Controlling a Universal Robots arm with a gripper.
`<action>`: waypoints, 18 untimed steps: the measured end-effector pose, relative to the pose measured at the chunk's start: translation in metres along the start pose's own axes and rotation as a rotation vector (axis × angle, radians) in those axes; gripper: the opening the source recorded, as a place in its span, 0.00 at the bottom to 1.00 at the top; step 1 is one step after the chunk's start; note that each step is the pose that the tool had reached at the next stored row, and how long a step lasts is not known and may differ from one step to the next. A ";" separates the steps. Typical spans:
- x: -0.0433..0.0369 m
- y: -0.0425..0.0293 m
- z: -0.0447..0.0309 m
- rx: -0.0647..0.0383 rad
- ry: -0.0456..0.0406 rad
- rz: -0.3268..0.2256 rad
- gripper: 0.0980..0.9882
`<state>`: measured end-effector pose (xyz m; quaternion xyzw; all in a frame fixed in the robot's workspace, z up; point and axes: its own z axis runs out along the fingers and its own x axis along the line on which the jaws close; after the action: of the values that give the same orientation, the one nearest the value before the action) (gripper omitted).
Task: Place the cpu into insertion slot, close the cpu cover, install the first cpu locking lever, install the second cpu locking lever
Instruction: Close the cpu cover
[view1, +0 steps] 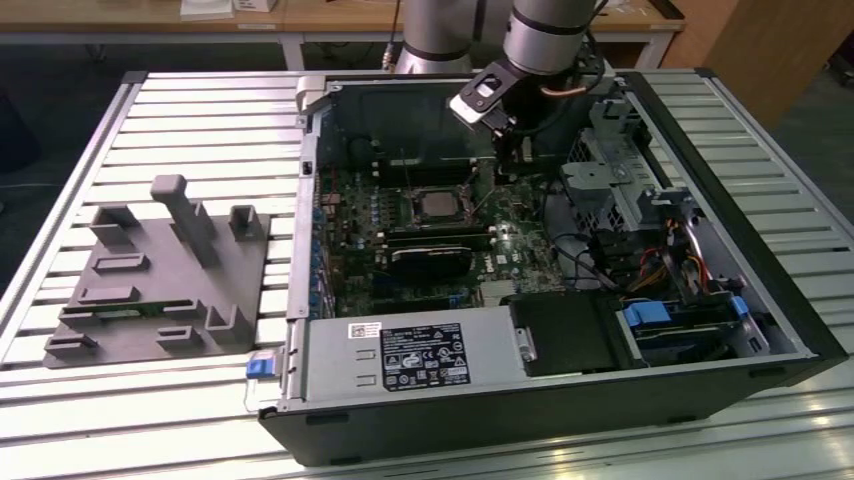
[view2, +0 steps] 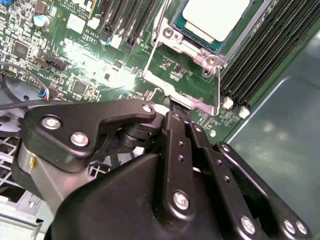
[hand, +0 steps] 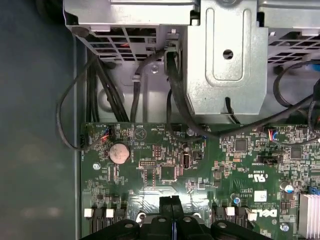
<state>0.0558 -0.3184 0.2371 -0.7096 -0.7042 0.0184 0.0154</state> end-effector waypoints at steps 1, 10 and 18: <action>0.0000 -0.0001 0.0000 0.000 0.0001 0.000 0.01; -0.0001 -0.0209 0.0014 -0.010 0.0164 -0.003 0.01; -0.0004 -0.0464 0.0034 -0.011 0.0287 -0.006 0.01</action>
<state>0.0093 -0.3184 0.2359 -0.7079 -0.7060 0.0044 0.0218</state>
